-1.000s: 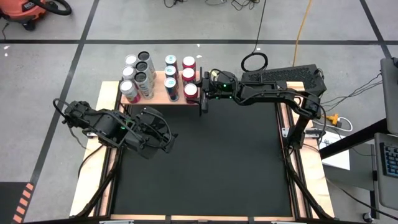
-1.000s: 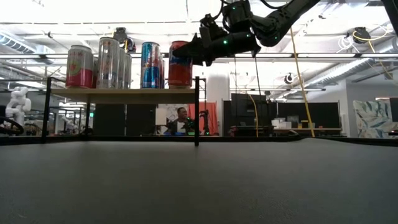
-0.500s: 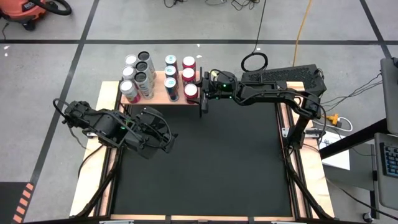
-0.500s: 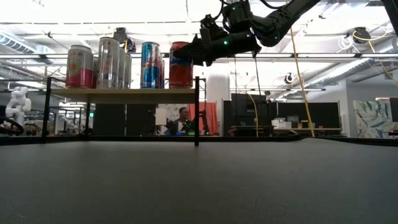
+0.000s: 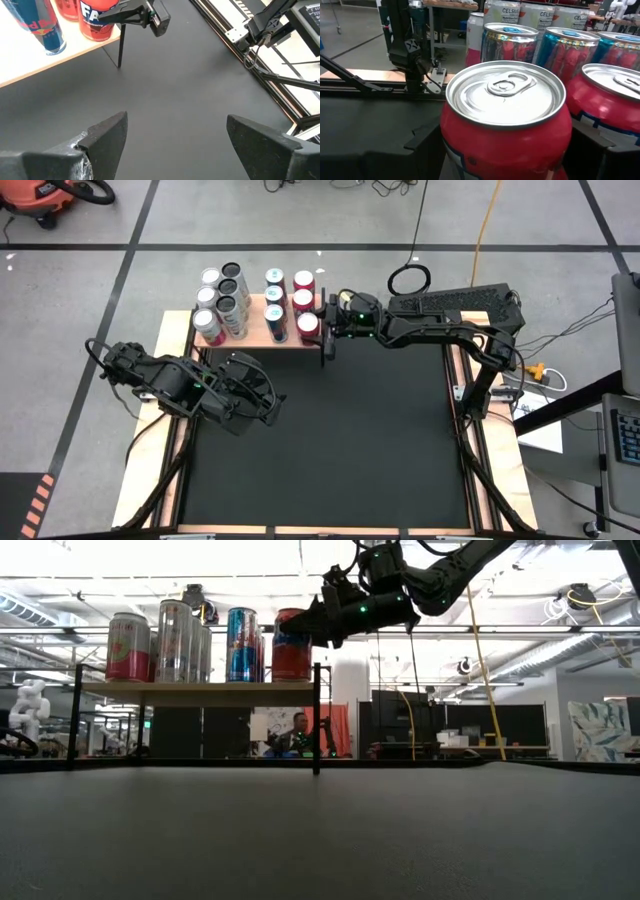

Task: Place canned beverage on shelf
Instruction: Put the red soda can on the shelf aligned with the other red soda cans

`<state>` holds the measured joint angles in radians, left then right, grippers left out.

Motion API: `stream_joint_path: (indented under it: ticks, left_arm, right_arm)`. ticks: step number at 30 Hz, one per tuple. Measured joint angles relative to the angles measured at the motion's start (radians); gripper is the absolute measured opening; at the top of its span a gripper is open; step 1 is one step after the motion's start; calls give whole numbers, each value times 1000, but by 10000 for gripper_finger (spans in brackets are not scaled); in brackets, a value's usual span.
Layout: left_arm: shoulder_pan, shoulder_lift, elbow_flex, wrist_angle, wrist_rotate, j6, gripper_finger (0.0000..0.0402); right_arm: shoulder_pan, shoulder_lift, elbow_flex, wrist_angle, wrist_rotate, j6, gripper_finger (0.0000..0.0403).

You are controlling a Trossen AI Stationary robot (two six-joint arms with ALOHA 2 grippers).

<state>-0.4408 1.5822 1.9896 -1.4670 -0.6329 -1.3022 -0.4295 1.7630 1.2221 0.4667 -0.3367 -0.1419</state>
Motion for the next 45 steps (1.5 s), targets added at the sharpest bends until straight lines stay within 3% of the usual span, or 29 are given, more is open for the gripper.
stream_joint_path:
  ticks: [45]
  left_arm:
    - [0,0,0,0,0,-1,340]
  right_arm:
    - [-10,0,0,22,-33,-3,314]
